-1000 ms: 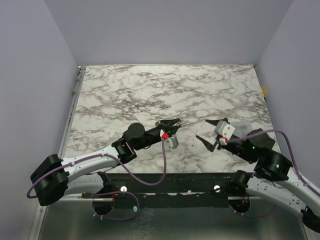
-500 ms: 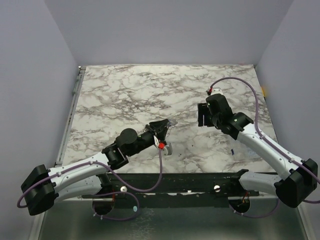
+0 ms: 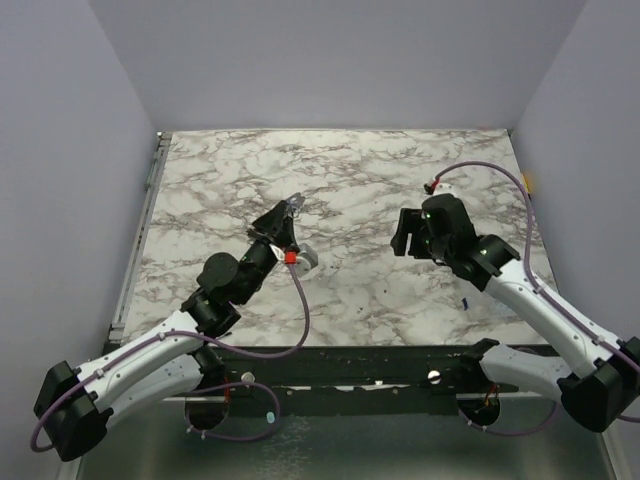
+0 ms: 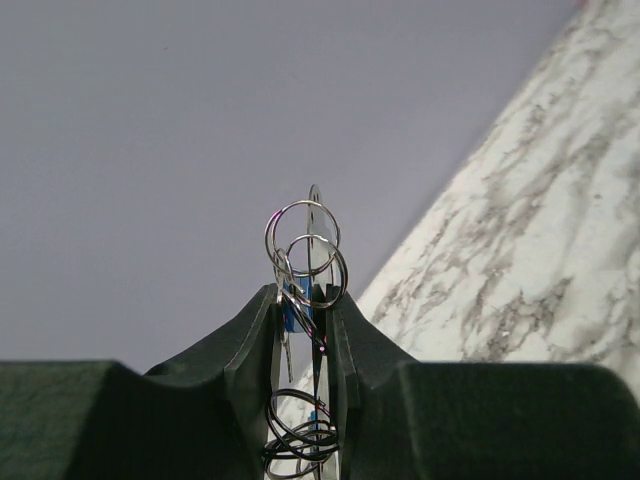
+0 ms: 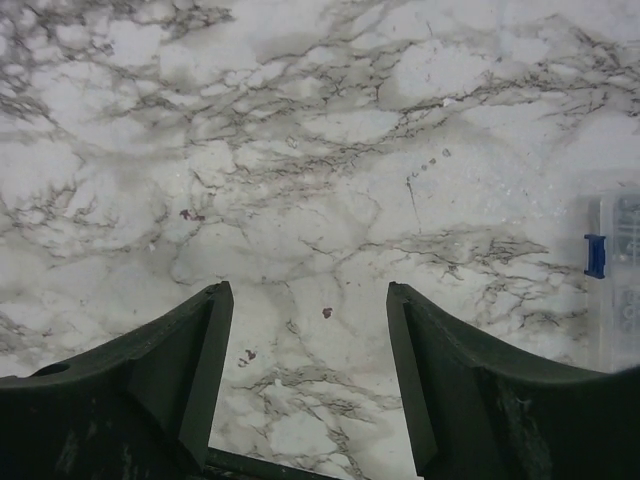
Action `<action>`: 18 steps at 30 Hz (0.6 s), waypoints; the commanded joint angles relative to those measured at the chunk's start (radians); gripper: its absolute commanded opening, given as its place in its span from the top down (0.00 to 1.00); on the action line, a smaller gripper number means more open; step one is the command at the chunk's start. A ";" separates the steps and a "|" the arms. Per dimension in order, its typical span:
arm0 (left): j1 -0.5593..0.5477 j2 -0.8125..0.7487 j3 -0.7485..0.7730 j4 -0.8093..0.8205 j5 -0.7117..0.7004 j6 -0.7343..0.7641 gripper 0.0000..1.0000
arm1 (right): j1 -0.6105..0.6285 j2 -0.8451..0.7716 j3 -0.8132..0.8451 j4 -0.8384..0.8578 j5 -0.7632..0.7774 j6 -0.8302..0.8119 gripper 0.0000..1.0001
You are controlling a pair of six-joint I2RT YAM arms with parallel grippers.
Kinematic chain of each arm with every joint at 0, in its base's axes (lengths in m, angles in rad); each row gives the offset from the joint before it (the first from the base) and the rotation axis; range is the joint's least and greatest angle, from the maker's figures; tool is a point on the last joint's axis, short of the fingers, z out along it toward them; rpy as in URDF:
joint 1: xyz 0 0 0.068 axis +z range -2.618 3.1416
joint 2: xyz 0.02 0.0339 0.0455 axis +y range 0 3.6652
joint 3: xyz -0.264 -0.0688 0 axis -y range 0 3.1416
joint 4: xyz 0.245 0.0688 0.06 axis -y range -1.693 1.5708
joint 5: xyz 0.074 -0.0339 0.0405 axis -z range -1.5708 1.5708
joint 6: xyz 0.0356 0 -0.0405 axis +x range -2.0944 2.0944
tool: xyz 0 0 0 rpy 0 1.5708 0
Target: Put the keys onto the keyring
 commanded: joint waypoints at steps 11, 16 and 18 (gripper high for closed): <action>0.100 0.100 0.045 0.129 0.002 -0.377 1.00 | 0.001 -0.332 -0.042 0.006 0.169 0.092 0.16; 0.122 0.268 0.164 0.044 0.434 -0.722 0.93 | 0.002 -0.481 -0.104 0.034 0.190 0.086 0.02; 0.138 0.341 0.213 0.034 0.619 -0.810 0.87 | 0.002 -0.531 -0.109 0.016 0.196 0.084 0.00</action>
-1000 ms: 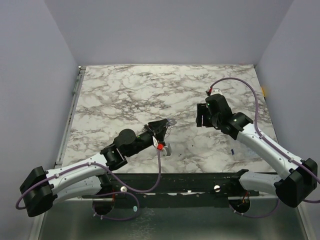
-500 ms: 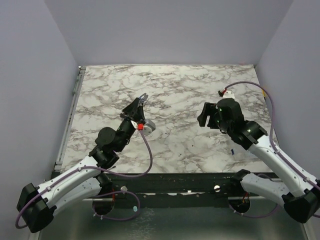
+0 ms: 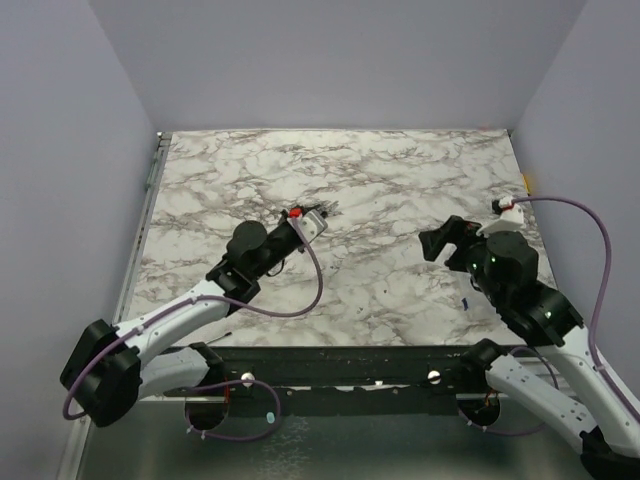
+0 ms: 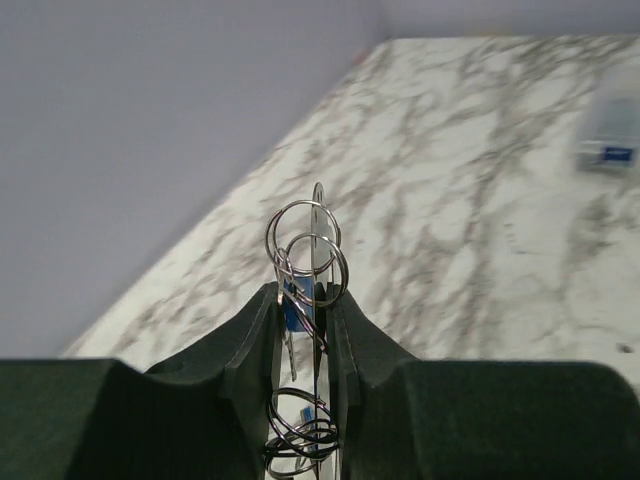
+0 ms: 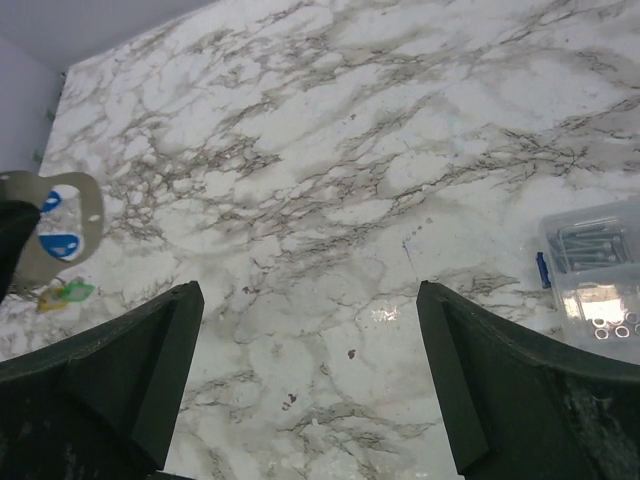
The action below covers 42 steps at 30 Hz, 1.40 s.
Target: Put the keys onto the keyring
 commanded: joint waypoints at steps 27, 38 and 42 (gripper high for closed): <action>0.000 0.284 -0.002 0.074 -0.869 -0.587 0.01 | 0.001 -0.131 -0.155 0.301 0.179 -0.047 0.00; 0.239 0.430 -0.087 0.227 -0.734 -0.385 0.01 | 0.001 0.113 -0.387 0.725 0.162 -0.281 0.00; 0.291 0.575 -0.043 0.195 -0.608 -0.357 0.01 | 0.001 0.214 -0.461 0.938 0.280 -0.375 0.00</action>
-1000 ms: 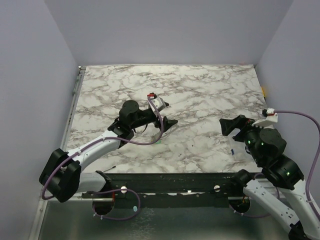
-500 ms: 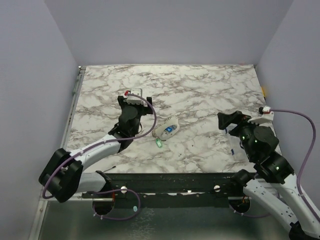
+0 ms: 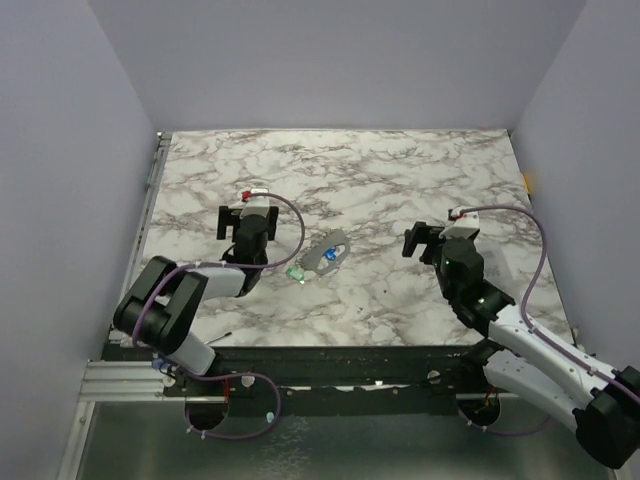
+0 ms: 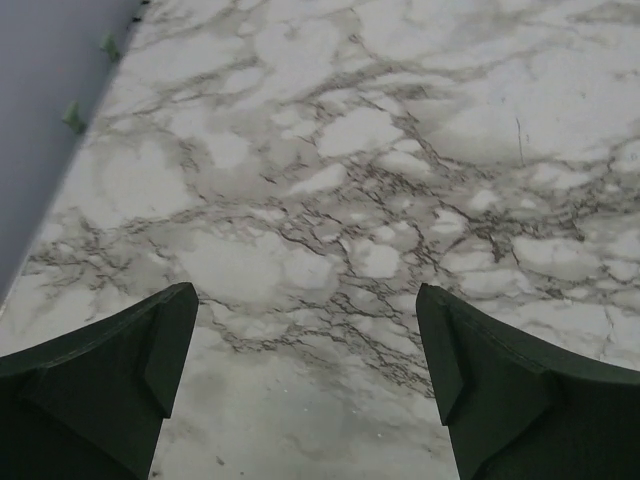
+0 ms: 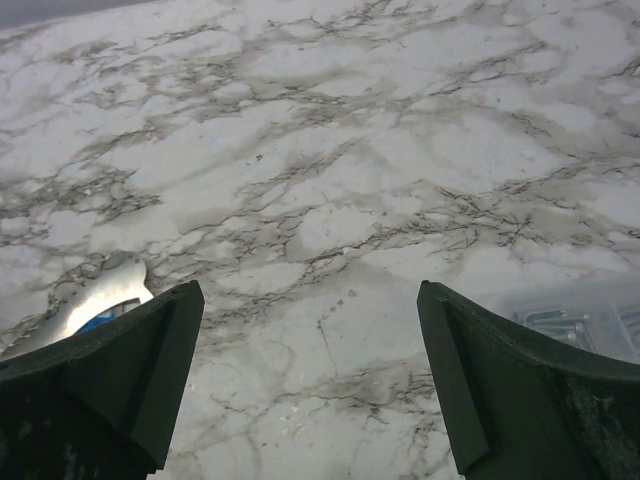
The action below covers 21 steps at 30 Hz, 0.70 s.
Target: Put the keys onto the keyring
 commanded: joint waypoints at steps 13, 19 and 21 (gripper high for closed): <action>0.371 0.163 -0.227 0.526 0.504 -0.118 0.01 | -0.195 0.566 -0.112 0.945 0.197 -0.497 0.00; 0.338 0.163 -0.232 0.538 0.415 -0.106 0.01 | -0.324 0.730 -0.122 1.074 0.105 -0.471 0.00; 0.336 0.164 -0.232 0.539 0.410 -0.106 0.01 | -0.406 0.757 -0.169 1.214 0.025 -0.430 0.00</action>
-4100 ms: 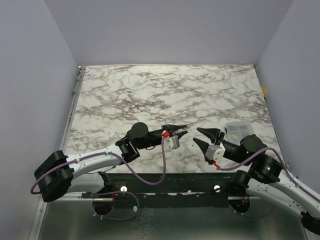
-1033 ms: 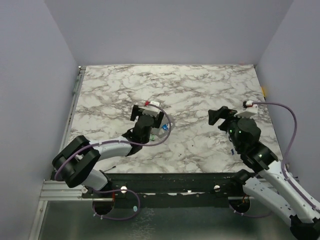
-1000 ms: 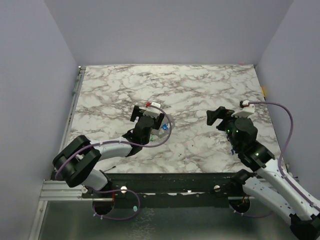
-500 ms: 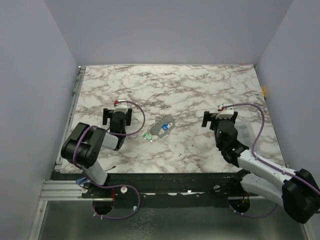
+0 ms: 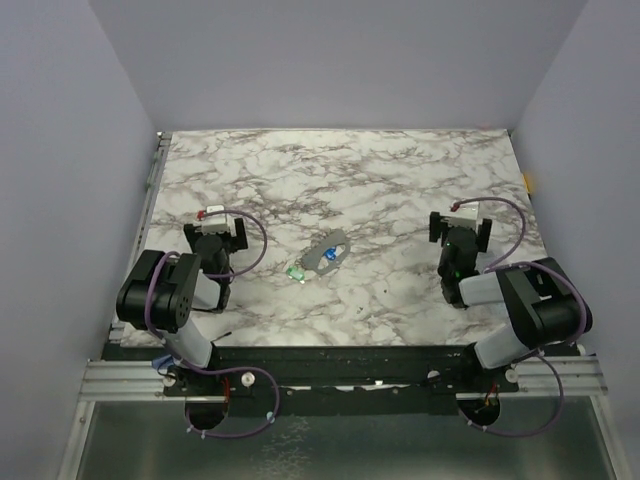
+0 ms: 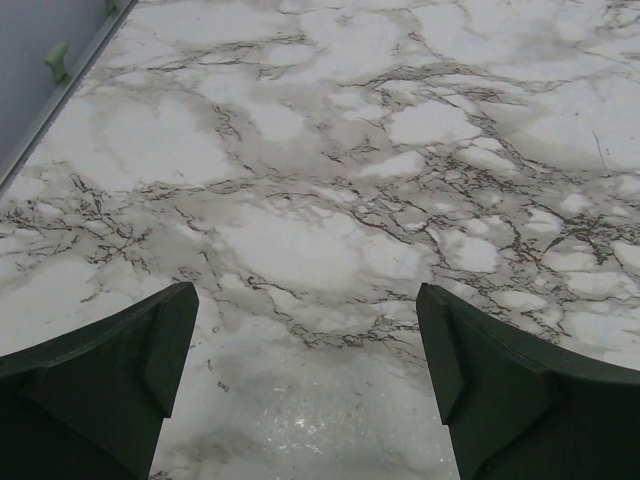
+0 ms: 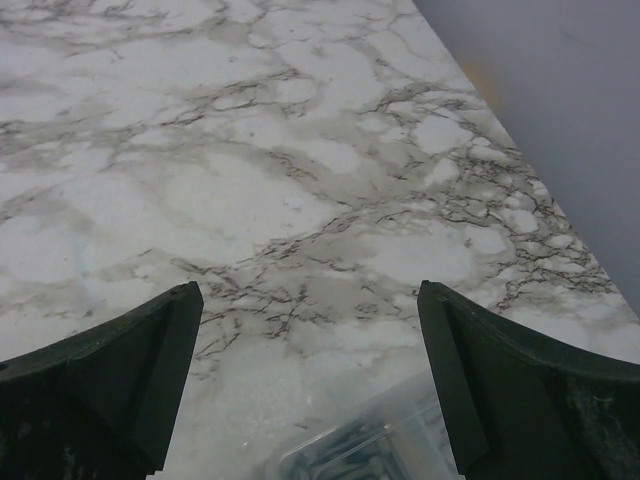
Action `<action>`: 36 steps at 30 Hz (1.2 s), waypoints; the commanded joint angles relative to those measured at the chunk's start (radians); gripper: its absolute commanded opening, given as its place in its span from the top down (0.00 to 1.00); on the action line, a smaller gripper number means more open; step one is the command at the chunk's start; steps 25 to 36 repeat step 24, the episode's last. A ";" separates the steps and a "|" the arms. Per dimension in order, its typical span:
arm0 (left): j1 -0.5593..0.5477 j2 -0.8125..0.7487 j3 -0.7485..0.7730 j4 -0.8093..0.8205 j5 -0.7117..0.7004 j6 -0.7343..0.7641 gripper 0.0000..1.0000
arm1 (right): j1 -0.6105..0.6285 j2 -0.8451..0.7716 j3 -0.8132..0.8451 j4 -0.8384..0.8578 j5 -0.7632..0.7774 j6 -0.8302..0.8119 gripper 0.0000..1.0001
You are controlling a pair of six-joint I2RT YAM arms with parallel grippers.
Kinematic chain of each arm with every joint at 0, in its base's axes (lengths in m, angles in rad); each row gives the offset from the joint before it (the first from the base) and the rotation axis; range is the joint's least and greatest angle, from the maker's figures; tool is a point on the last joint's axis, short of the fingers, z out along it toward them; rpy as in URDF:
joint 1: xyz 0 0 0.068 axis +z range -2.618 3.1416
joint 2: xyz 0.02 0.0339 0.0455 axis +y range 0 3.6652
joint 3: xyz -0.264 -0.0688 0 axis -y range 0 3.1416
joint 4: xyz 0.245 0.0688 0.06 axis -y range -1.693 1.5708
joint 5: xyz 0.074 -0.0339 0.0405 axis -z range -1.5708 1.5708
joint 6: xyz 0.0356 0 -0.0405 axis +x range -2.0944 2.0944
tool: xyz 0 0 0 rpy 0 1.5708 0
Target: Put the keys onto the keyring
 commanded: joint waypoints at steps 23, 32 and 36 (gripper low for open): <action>-0.014 0.002 0.005 0.055 -0.006 -0.015 0.01 | -0.283 0.031 -0.085 0.259 -0.589 0.125 0.00; -0.015 0.002 0.005 0.055 -0.006 -0.015 0.01 | -0.286 0.030 -0.095 0.279 -0.584 0.125 0.00; -0.015 0.002 0.005 0.055 -0.006 -0.015 0.01 | -0.286 0.030 -0.095 0.279 -0.584 0.125 0.00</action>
